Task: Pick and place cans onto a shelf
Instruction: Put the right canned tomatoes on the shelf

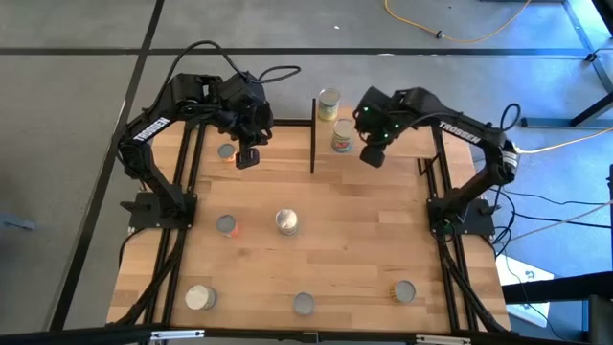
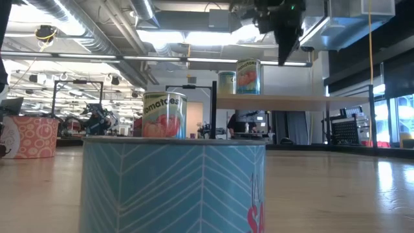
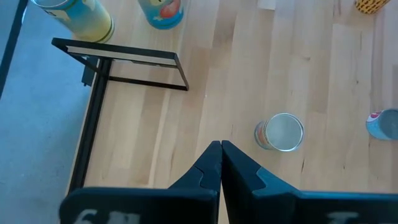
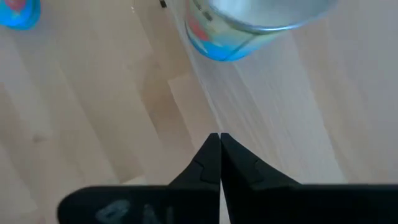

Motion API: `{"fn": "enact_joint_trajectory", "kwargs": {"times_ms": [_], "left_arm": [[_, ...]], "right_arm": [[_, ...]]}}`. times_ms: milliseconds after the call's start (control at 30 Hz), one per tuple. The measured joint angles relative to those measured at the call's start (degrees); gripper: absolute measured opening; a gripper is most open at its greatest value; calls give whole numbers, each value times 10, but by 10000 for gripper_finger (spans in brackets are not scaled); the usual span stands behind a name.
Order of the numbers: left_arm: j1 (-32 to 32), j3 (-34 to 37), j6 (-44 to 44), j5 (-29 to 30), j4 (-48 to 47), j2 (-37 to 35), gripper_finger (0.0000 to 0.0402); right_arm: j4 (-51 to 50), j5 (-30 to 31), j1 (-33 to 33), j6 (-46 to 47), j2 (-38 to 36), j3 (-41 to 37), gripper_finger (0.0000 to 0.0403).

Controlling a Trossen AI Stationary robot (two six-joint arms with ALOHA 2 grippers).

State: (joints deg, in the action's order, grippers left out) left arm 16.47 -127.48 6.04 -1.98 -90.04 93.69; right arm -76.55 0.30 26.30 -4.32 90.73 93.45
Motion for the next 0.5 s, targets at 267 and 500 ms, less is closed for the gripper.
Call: {"fn": "enact_joint_trajectory", "kwargs": {"times_ms": [267, 500], "left_arm": [[0, 0, -13, 0, 0, 0, 0], [0, 0, -16, 0, 1, 0, 0]], "right_arm": [[75, 40, 1, -38, 2, -57, 3], [131, 50, 2, -78, 2, -58, 3]]}}
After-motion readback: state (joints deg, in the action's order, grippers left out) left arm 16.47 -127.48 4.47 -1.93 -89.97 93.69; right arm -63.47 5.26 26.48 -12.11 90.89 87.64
